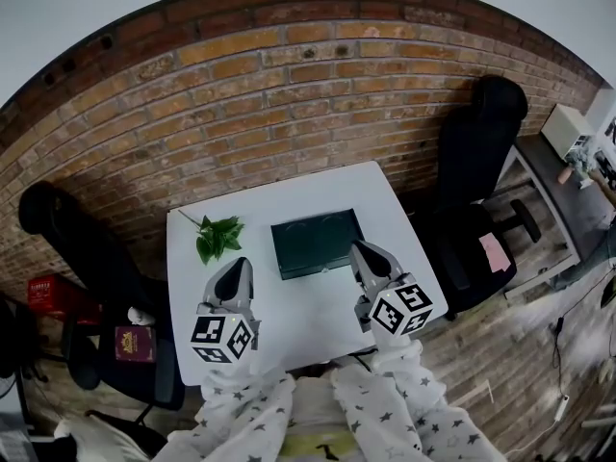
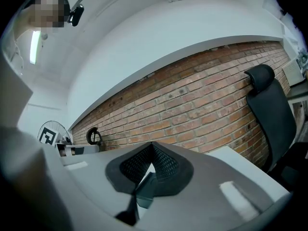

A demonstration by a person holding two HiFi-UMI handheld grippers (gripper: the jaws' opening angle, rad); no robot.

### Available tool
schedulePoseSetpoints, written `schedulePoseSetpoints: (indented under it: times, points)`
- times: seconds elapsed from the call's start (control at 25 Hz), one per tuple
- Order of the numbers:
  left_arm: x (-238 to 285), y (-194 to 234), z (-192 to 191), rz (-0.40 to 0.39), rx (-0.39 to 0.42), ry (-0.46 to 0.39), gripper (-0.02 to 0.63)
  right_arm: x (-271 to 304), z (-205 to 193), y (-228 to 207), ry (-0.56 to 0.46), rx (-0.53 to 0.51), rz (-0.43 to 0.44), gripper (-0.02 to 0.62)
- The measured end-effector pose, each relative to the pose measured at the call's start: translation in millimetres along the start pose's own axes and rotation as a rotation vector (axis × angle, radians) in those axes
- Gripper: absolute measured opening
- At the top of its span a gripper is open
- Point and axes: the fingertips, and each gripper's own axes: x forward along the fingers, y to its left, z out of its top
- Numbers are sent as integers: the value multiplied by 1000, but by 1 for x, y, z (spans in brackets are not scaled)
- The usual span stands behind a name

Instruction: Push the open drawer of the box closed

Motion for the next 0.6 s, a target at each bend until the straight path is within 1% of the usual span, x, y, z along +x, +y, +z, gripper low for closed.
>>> schedulePoseSetpoints:
  times: [0.32, 0.6]
  points:
    - [-5, 4, 2, 21, 10, -11, 0, -4, 4, -1, -21, -34, -17, 9]
    - [-8, 9, 5, 41, 26, -16, 0, -5, 6, -3, -37, -38, -26, 9]
